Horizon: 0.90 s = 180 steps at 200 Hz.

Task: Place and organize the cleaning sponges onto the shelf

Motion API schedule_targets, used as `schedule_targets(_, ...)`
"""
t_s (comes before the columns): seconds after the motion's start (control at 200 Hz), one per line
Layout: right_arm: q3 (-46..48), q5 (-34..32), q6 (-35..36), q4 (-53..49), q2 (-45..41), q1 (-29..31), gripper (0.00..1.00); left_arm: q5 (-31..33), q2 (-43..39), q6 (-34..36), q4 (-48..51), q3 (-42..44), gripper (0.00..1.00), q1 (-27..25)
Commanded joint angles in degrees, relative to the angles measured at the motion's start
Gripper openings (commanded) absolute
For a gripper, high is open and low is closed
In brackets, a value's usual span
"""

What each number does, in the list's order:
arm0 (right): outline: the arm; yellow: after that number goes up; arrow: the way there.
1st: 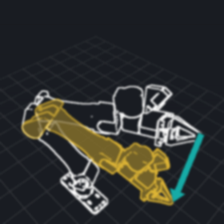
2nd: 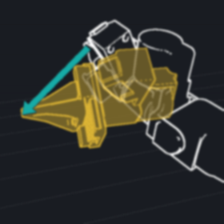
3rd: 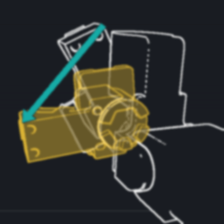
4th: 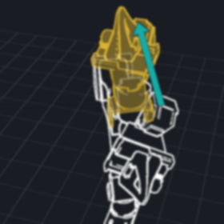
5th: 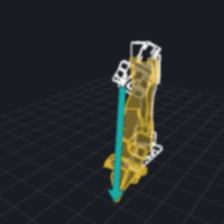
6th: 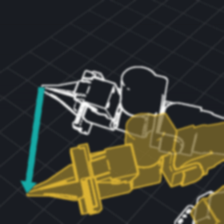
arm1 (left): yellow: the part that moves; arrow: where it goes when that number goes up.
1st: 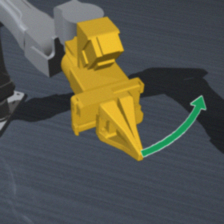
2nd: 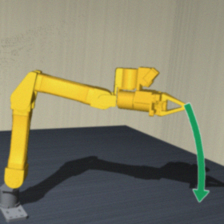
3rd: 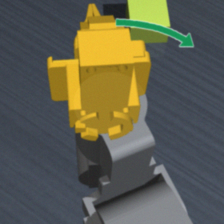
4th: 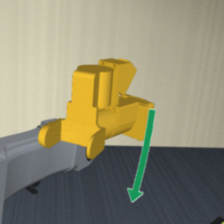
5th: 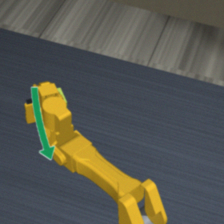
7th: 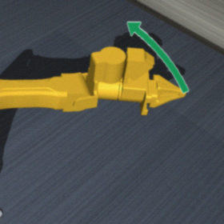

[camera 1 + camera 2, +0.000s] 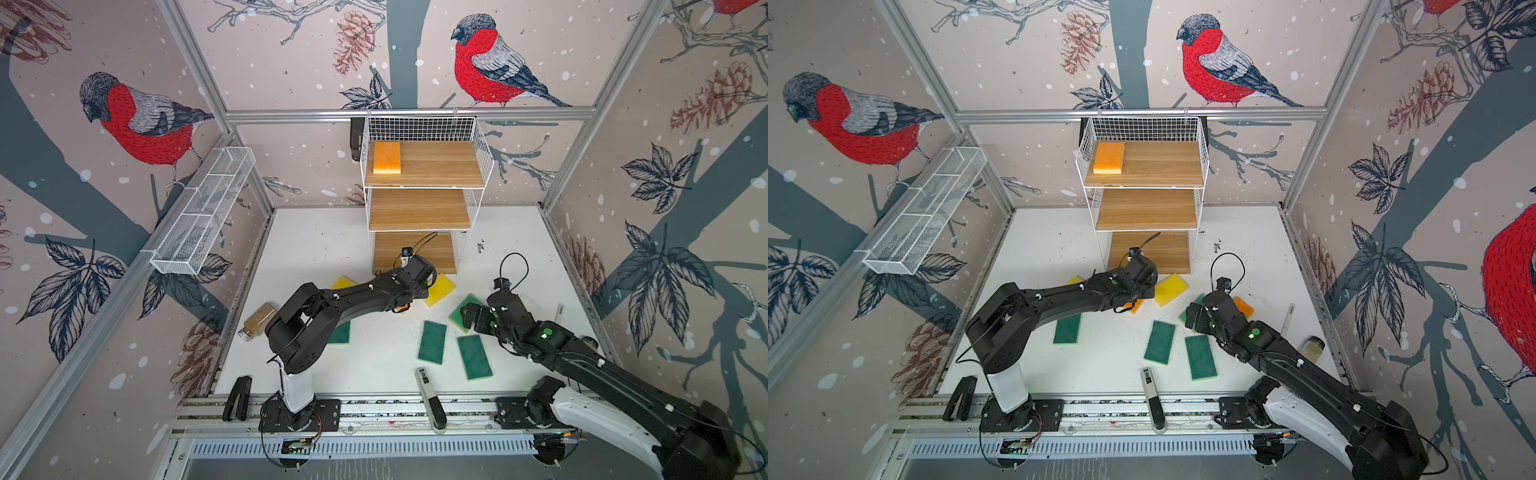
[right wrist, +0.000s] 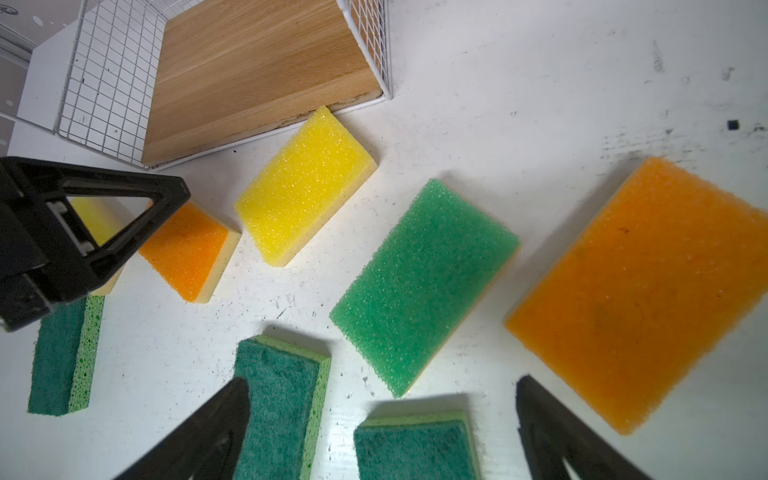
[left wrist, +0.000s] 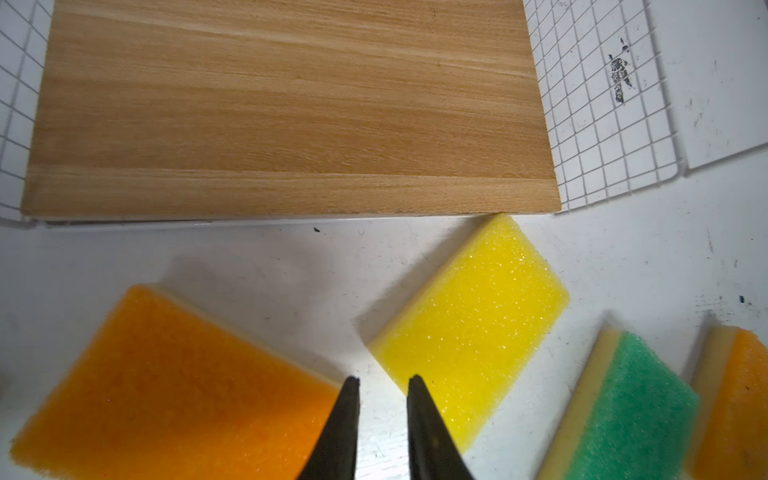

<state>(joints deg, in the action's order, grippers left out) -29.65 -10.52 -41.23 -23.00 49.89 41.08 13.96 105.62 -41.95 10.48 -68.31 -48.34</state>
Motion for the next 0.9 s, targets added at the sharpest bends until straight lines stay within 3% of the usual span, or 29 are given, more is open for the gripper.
schedule_targets(0.0, 0.0, -0.3, 1.1, 1.1, -0.1, 0.1, 1.0, 0.4, 1.6, 0.6, 0.9, -1.2, 0.22, -0.1)
schedule_targets(0.426, 0.8, 0.3, 1.2, 1.5, 0.0, 0.1, 0.99, 0.6, 6.8, -0.7, 4.3, -4.2, 0.2, 0.7)
schedule_targets(0.896, 0.6, 0.9, 0.7, 1.6, -0.2, 0.1, 1.0, -1.4, 4.1, -0.5, 6.8, -0.8, 0.16, 0.9)
